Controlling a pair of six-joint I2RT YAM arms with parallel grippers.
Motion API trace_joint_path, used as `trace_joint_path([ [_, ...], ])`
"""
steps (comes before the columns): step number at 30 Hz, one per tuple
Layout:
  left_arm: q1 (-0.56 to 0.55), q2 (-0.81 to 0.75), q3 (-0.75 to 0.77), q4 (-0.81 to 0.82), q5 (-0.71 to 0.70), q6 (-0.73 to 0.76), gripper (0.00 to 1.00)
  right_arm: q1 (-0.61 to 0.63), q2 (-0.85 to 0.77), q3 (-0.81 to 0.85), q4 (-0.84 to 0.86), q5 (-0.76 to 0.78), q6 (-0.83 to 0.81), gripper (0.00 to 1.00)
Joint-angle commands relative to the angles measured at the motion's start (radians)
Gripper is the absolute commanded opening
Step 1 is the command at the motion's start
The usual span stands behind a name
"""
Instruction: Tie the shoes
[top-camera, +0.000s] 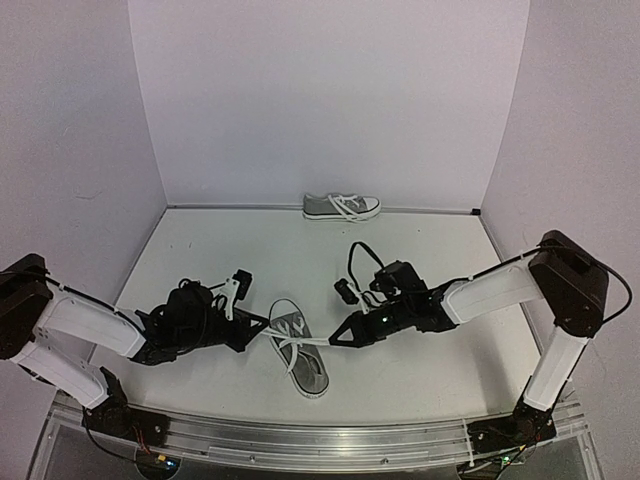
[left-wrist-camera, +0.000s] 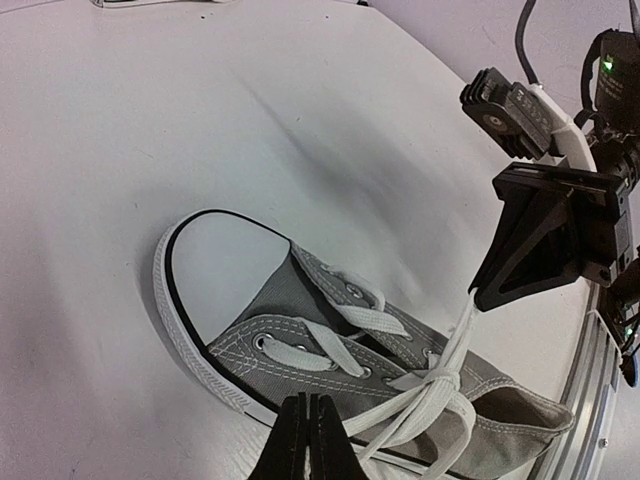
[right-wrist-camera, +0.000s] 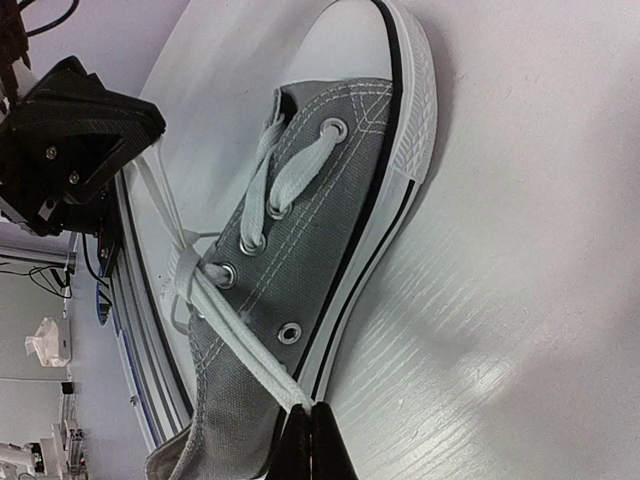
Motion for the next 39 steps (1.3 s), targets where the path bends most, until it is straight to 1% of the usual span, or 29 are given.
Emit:
trace_joint_path([
  [1, 0.017, -0.014, -0.011, -0.010, -0.039, -0.008, 0.00, -0.013, -0.039, -0.017, -0.009, 0.035, -0.016, 0.00],
  [9, 0.024, 0.025, -0.003, 0.012, -0.029, -0.009, 0.00, -0.013, -0.031, -0.010, -0.008, 0.017, -0.025, 0.00],
  [13, 0.024, 0.052, 0.025, 0.037, 0.067, 0.022, 0.00, -0.005, -0.016, 0.018, 0.006, -0.069, -0.049, 0.00],
  [14, 0.024, 0.059, 0.034, 0.037, 0.101, 0.030, 0.05, -0.001, -0.013, 0.030, 0.005, -0.091, -0.056, 0.00],
  [15, 0.024, 0.057, 0.039, 0.040, 0.120, 0.036, 0.13, 0.001, -0.012, 0.035, 0.005, -0.103, -0.061, 0.00],
  [16, 0.024, 0.049, 0.040, 0.043, 0.133, 0.039, 0.22, 0.002, -0.011, 0.041, 0.002, -0.115, -0.065, 0.04],
  [18, 0.025, 0.020, 0.033, 0.040, 0.141, 0.045, 0.36, 0.001, -0.013, 0.050, -0.017, -0.129, -0.081, 0.16],
  [20, 0.027, -0.029, 0.027, -0.007, 0.117, 0.053, 0.44, 0.000, -0.027, 0.055, -0.038, -0.134, -0.099, 0.29],
  [21, 0.028, -0.060, 0.022, -0.033, 0.102, 0.058, 0.47, 0.000, -0.035, 0.055, -0.045, -0.136, -0.107, 0.35],
  [23, 0.035, -0.136, 0.008, -0.088, 0.074, 0.067, 0.51, -0.006, -0.055, 0.059, -0.061, -0.134, -0.123, 0.42],
  [26, 0.047, -0.266, -0.029, -0.158, 0.075, 0.083, 0.54, -0.041, -0.085, 0.066, -0.088, -0.120, -0.146, 0.50],
  [28, 0.050, -0.328, -0.044, -0.207, 0.140, 0.127, 0.54, -0.069, -0.097, 0.072, -0.096, -0.112, -0.162, 0.54],
  [30, 0.050, -0.345, -0.040, -0.263, 0.220, 0.176, 0.52, -0.082, -0.084, 0.098, -0.110, -0.102, -0.180, 0.54],
  [34, 0.050, -0.278, -0.005, -0.304, 0.357, 0.239, 0.50, -0.083, -0.016, 0.176, -0.139, -0.132, -0.223, 0.52],
  [37, 0.049, -0.199, 0.023, -0.290, 0.413, 0.277, 0.49, -0.085, 0.031, 0.216, -0.146, -0.150, -0.240, 0.50],
  [39, 0.048, -0.149, 0.041, -0.280, 0.421, 0.303, 0.47, -0.085, 0.060, 0.240, -0.149, -0.159, -0.249, 0.49],
])
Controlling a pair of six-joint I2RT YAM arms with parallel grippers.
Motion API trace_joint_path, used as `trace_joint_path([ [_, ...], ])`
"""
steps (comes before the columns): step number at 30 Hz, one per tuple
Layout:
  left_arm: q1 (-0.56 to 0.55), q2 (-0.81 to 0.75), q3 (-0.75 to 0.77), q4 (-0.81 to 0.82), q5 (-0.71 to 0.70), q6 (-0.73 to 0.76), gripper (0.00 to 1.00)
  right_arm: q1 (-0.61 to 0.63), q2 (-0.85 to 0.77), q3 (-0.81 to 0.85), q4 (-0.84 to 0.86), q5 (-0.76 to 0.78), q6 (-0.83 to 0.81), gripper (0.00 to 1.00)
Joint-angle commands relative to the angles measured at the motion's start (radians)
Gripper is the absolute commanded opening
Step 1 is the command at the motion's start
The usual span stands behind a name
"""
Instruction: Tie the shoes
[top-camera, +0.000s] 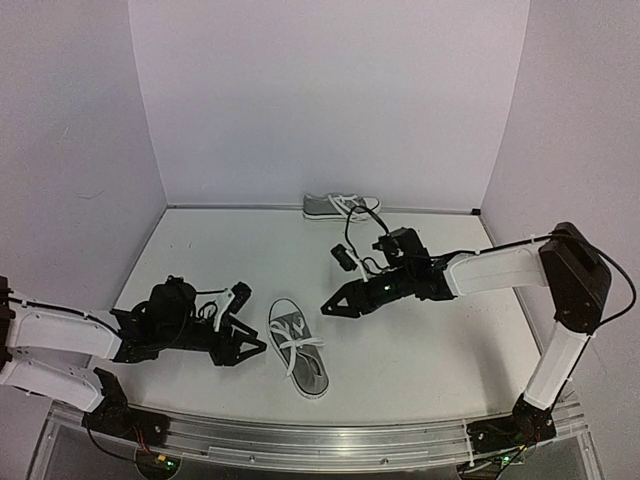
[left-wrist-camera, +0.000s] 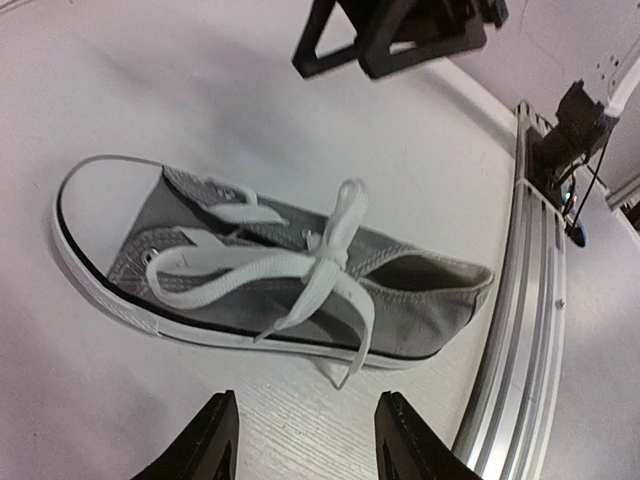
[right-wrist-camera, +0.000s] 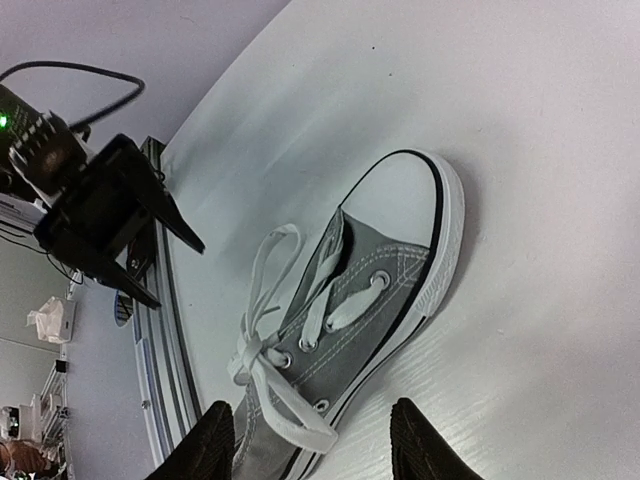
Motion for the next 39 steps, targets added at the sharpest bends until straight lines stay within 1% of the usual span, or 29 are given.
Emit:
trace_joint_path([
  [1, 0.000, 0.098, 0.080, -0.011, 0.097, 0.098, 0.45, 0.003, 0.076, 0.068, -0.027, -0.038, -0.054, 0.48],
  [7, -0.001, 0.206, 0.115, 0.067, 0.102, 0.120, 0.42, 0.003, 0.160, 0.120, -0.063, -0.057, -0.094, 0.34],
  [16, -0.001, 0.315, 0.155, 0.139, 0.078, 0.135, 0.45, 0.010, 0.203, 0.115, -0.100, -0.100, -0.162, 0.34],
  [26, -0.003, 0.374, 0.167, 0.193, 0.088, 0.126, 0.43, 0.044, 0.233, 0.148, -0.141, -0.113, -0.201, 0.34],
  [34, -0.003, 0.393, 0.174, 0.193, 0.106, 0.135, 0.32, 0.047, 0.213, 0.139, -0.141, -0.151, -0.209, 0.38],
  [39, -0.003, 0.380, 0.163, 0.193, 0.098, 0.126, 0.13, 0.048, 0.219, 0.147, -0.141, -0.152, -0.207, 0.39],
])
